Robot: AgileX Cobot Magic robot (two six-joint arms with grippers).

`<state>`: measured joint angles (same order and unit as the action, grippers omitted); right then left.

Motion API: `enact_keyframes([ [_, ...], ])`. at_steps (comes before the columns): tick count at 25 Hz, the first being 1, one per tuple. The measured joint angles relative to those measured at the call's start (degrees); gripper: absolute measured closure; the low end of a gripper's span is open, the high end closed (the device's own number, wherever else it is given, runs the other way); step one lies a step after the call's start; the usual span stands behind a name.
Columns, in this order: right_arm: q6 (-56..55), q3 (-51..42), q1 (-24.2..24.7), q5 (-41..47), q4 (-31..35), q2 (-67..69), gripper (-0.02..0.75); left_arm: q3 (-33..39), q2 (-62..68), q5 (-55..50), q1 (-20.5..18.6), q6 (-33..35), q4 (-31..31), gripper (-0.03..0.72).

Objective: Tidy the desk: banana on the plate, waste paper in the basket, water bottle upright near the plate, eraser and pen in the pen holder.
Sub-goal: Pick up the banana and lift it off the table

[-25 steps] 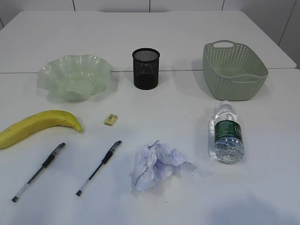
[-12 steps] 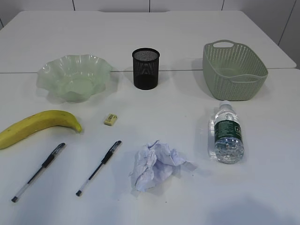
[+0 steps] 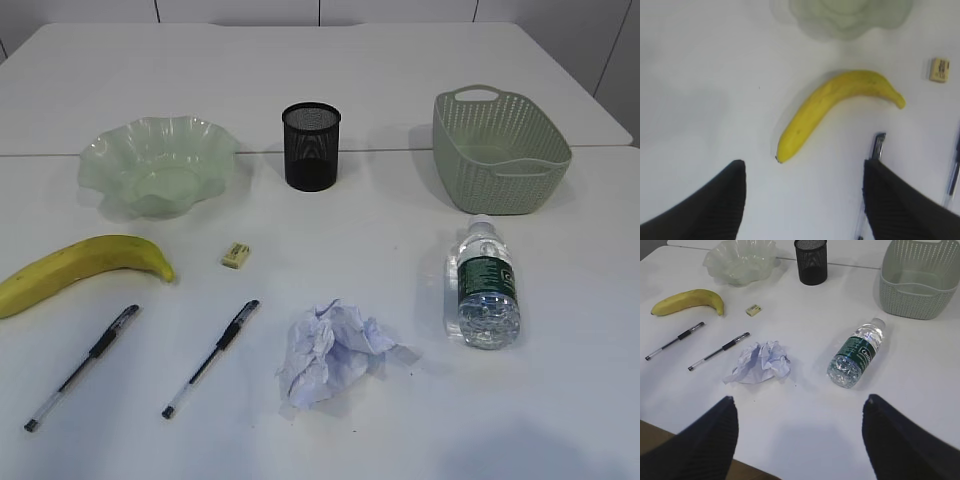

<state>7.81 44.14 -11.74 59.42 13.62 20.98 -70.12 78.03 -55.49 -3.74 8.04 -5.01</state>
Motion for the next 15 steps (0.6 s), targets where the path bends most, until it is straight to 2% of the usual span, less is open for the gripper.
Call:
enact_keyframes([
  [8,0.0,0.0,0.0,0.0,0.4,0.0,0.165,-0.1,0.2,9.3,0.0,0.1,-2.0,0.170],
  [15,0.0,0.0,0.0,-0.1,0.6,0.0,0.165,-0.2,4.3,8.7,0.0,0.3,-1.5,0.171],
])
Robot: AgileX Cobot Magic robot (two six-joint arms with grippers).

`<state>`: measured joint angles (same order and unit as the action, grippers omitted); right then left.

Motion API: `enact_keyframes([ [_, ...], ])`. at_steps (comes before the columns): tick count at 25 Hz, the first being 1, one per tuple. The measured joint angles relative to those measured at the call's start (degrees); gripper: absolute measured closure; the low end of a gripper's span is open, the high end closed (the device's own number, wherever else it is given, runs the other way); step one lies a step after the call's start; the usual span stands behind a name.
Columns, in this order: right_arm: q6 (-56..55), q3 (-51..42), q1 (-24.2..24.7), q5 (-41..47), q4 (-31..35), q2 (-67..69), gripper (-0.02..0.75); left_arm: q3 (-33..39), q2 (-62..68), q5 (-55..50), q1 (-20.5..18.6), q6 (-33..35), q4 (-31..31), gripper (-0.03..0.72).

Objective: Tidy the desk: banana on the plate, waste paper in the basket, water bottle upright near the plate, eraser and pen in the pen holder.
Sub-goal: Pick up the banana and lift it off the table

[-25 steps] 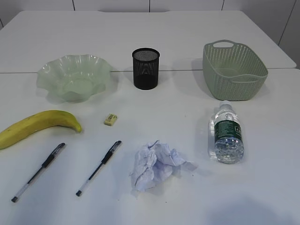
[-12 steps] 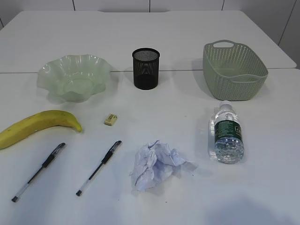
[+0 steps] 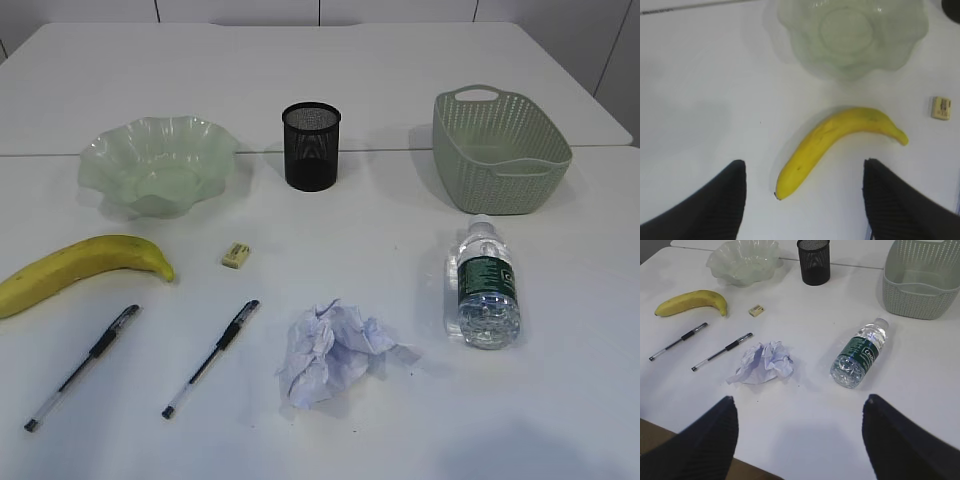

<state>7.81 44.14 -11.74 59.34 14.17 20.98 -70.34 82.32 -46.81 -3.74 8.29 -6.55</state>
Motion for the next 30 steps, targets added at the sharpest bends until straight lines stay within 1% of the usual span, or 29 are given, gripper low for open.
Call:
enact_keyframes([
  [3,0.0,0.0,0.0,0.0,0.0,0.0,0.165,0.0,3.4,-1.0,0.0,1.4,0.0,0.171],
  [8,0.0,0.0,0.0,0.0,0.0,0.0,0.165,0.0,7.3,-1.5,0.0,5.6,-0.3,0.171],
  [11,0.0,0.0,0.0,0.1,0.0,0.0,0.165,0.0,9.3,-1.5,0.7,7.2,0.2,0.171],
  [17,0.0,0.0,0.0,0.8,0.1,0.0,0.165,-0.5,13.8,-1.5,5.6,7.9,6.6,0.171],
  [19,0.0,0.0,0.0,1.0,0.1,0.0,0.165,-1.0,15.2,-1.5,6.3,7.9,8.2,0.171],
  [27,0.0,0.0,0.0,1.2,0.1,0.0,0.165,-3.7,19.9,-1.4,6.5,8.0,9.5,0.171],
  [30,0.0,0.0,0.0,1.2,0.1,0.0,0.165,-4.6,21.9,-1.7,6.5,9.9,7.9,0.171],
])
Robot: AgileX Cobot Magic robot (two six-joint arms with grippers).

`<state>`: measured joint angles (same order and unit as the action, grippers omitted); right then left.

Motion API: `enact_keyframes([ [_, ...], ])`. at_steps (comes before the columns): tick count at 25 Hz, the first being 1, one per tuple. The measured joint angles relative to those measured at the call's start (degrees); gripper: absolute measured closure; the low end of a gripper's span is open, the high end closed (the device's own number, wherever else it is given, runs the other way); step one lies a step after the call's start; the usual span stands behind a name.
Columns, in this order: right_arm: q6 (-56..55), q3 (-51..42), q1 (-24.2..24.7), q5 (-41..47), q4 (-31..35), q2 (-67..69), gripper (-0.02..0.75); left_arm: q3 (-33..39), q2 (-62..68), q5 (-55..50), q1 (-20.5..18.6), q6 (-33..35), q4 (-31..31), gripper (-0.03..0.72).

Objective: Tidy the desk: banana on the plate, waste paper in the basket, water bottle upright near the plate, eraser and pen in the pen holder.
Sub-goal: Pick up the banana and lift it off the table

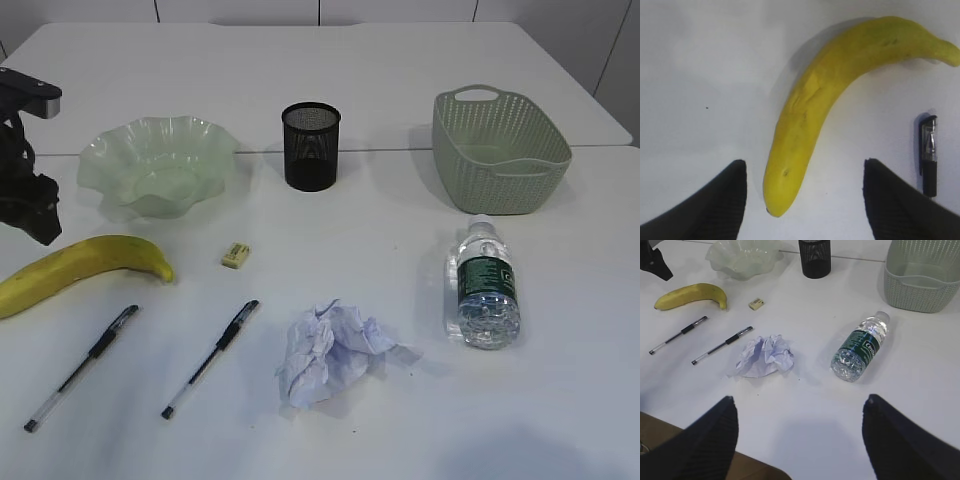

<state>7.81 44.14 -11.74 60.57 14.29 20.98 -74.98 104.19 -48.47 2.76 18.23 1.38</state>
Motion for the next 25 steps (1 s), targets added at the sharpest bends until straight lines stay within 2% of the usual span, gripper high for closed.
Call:
enact_keyframes([
  [7,0.0,0.0,0.0,0.0,0.0,0.0,0.165,-3.2,4.6,-0.1,0.0,4.1,-2.6,0.171],
  [25,0.0,0.0,0.0,0.1,0.0,0.0,0.165,-5.0,13.5,0.8,0.0,6.6,-1.4,0.171],
])
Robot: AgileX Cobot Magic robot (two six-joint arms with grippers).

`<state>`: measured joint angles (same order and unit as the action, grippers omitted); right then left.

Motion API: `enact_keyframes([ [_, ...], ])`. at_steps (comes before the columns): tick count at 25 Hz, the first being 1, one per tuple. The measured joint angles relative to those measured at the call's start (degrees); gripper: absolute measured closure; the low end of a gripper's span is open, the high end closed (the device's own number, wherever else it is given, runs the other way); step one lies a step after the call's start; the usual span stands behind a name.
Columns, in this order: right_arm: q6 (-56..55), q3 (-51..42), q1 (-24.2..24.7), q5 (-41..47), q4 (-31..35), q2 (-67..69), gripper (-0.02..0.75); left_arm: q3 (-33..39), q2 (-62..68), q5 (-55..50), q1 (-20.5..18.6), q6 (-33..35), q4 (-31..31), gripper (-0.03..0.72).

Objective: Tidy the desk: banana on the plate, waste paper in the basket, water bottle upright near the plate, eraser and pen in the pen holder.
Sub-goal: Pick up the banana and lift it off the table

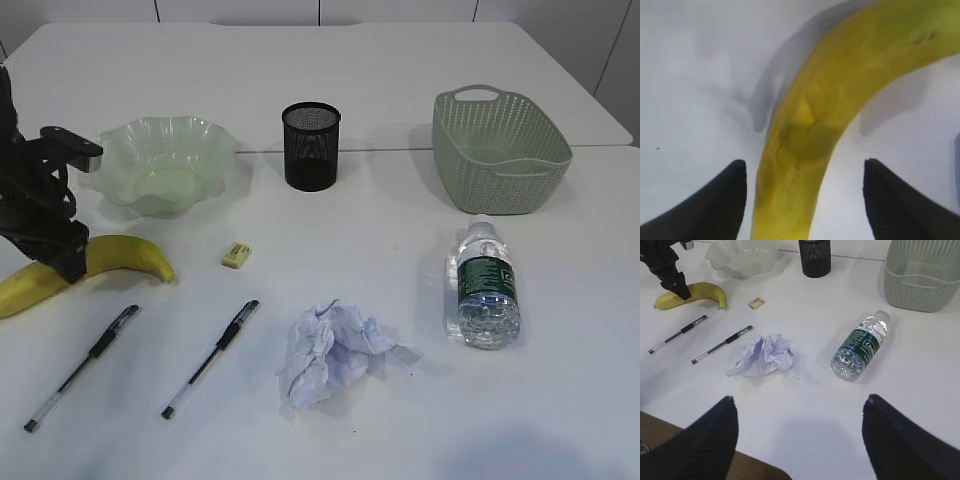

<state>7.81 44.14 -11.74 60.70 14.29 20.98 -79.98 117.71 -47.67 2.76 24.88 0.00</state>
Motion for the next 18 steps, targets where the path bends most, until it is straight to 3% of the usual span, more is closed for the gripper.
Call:
enact_keyframes([
  [10,0.0,0.0,0.0,0.0,-0.2,0.0,0.165,0.0,1.9,2.3,0.0,0.1,0.5,0.193],
  [15,0.0,0.0,0.0,0.0,-0.2,0.0,0.165,0.0,1.9,2.3,0.0,0.2,0.8,0.333],
  [18,0.0,0.0,0.0,0.0,-0.2,0.0,0.165,0.0,1.9,1.9,0.0,0.2,0.8,0.373],
])
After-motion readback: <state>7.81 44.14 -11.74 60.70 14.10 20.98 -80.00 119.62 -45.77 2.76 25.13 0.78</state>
